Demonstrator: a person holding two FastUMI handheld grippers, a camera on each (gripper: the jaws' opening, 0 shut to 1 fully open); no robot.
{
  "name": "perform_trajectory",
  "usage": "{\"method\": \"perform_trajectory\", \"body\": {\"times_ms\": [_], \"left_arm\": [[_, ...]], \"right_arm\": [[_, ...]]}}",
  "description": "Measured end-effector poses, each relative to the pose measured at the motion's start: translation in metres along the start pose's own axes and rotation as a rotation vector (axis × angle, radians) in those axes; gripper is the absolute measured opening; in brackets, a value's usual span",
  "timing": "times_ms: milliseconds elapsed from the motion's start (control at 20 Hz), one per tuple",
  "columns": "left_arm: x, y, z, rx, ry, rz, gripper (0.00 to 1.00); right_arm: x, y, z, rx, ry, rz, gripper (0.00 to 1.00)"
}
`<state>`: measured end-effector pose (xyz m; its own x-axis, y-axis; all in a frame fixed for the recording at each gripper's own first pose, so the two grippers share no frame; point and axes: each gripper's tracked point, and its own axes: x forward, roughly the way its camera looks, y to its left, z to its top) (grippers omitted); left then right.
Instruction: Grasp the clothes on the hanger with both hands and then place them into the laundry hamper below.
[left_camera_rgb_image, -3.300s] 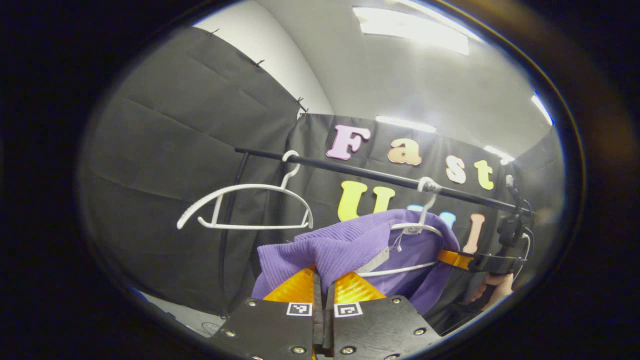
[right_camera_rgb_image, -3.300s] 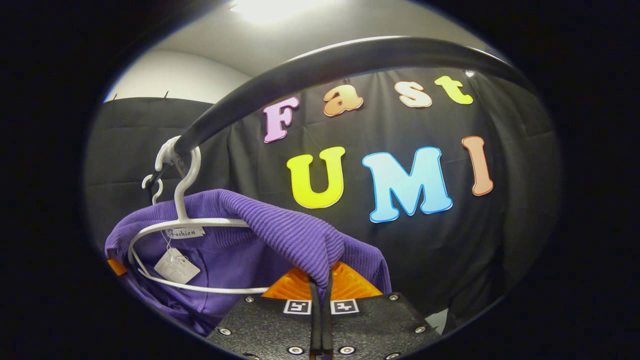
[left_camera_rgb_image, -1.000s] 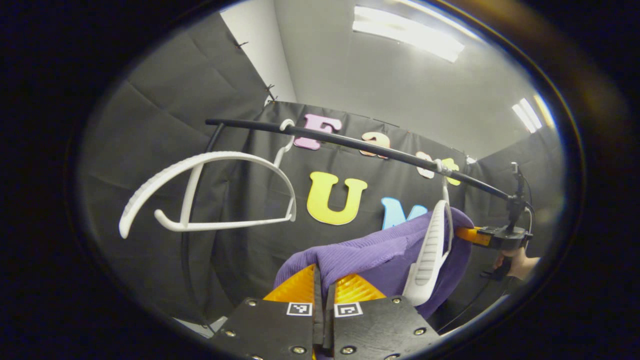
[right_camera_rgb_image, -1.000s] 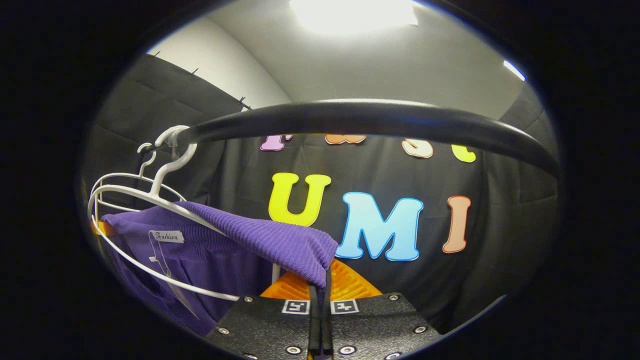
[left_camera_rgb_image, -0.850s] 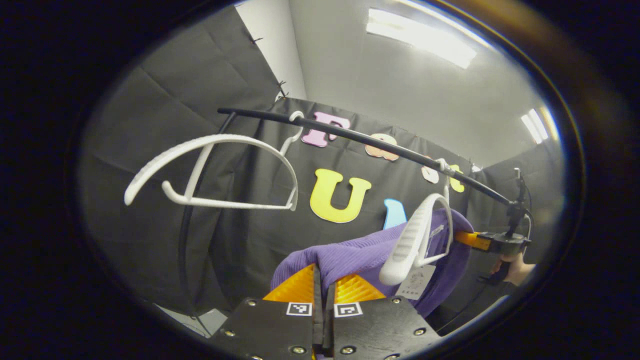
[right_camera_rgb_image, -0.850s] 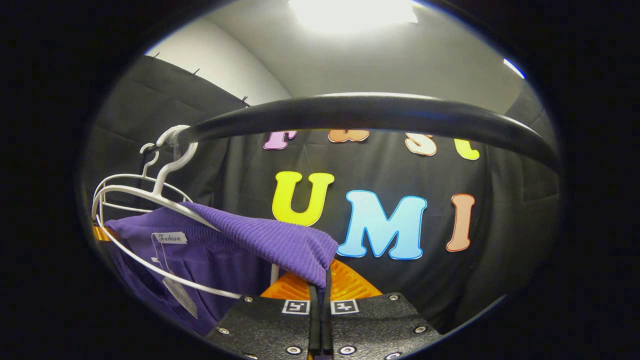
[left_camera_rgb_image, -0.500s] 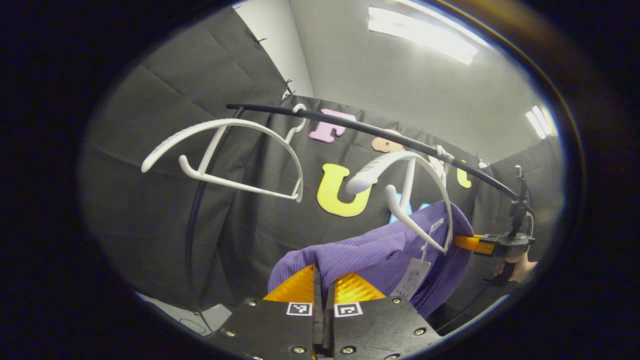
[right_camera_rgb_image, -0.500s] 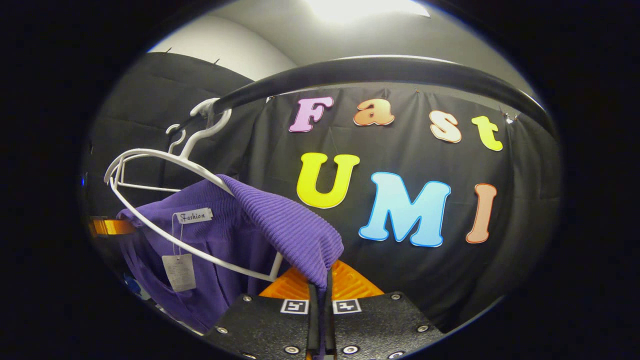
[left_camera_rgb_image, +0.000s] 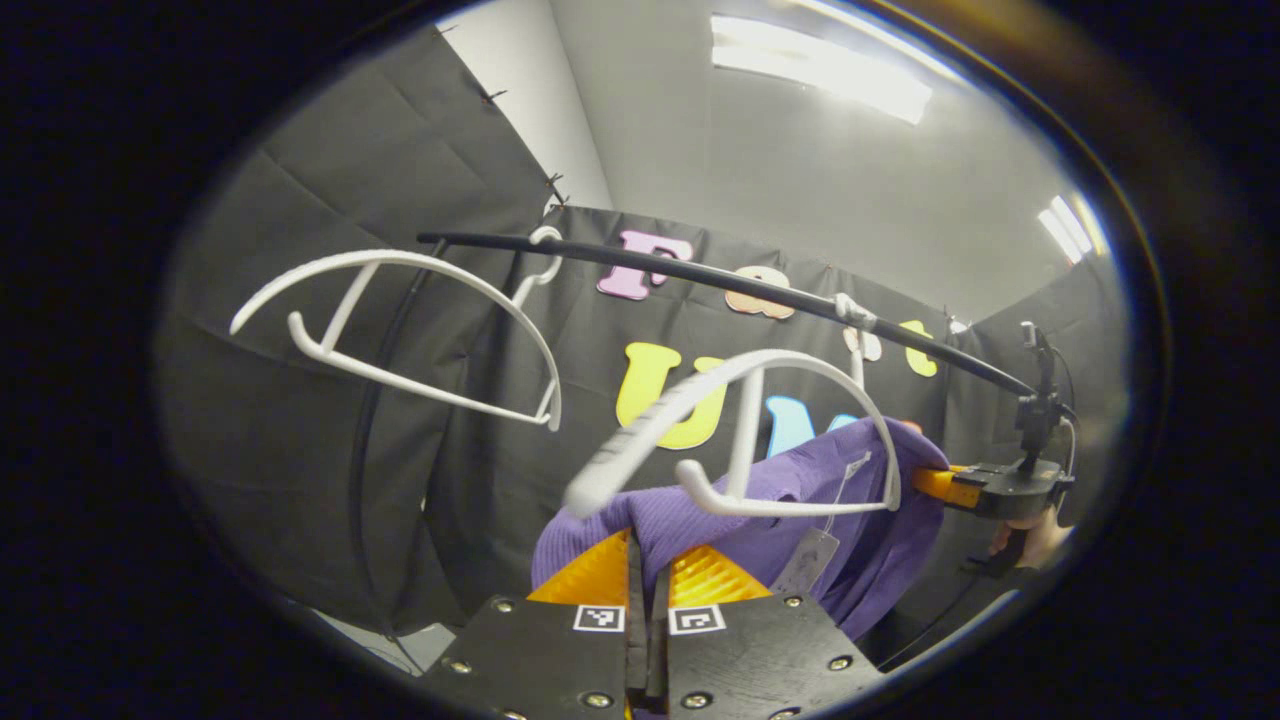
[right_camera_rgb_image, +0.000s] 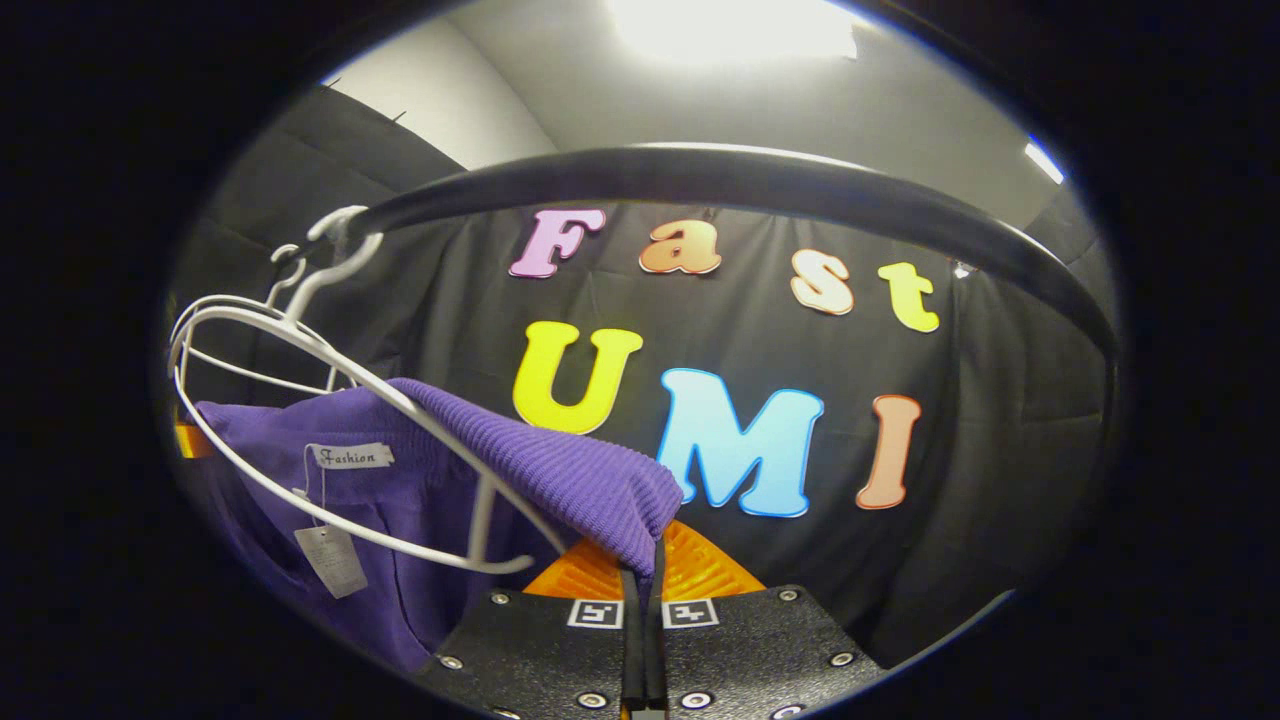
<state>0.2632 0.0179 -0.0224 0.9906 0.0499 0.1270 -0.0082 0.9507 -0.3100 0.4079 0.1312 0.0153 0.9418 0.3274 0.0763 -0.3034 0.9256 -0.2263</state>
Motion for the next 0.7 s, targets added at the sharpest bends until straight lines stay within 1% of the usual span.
{"method": "perform_trajectory", "body": {"times_ms": [200, 300, 350, 500, 650, 700], "left_arm": [[0.032, -0.017, -0.024, 0.0, 0.033, -0.033, 0.01], [0.025, -0.024, -0.032, 0.0, 0.056, -0.038, 0.01], [0.011, -0.022, -0.037, 0.0, 0.07, -0.037, 0.01], [-0.003, -0.026, -0.049, 0.01, 0.097, -0.03, 0.01], [0.008, -0.033, -0.068, 0.023, 0.142, -0.014, 0.01], [0.011, -0.034, -0.075, 0.025, 0.163, -0.005, 0.01]], "right_arm": [[0.006, -0.02, -0.03, 0.09, 0.095, -0.037, 0.0], [0.001, -0.021, -0.038, 0.087, 0.111, -0.049, 0.0], [-0.002, -0.021, -0.041, 0.08, 0.112, -0.048, 0.0], [-0.009, -0.022, -0.048, 0.077, 0.111, -0.04, 0.0], [-0.006, -0.028, -0.065, 0.086, 0.14, -0.035, 0.0], [-0.006, -0.025, -0.072, 0.09, 0.155, -0.03, 0.0]]}}
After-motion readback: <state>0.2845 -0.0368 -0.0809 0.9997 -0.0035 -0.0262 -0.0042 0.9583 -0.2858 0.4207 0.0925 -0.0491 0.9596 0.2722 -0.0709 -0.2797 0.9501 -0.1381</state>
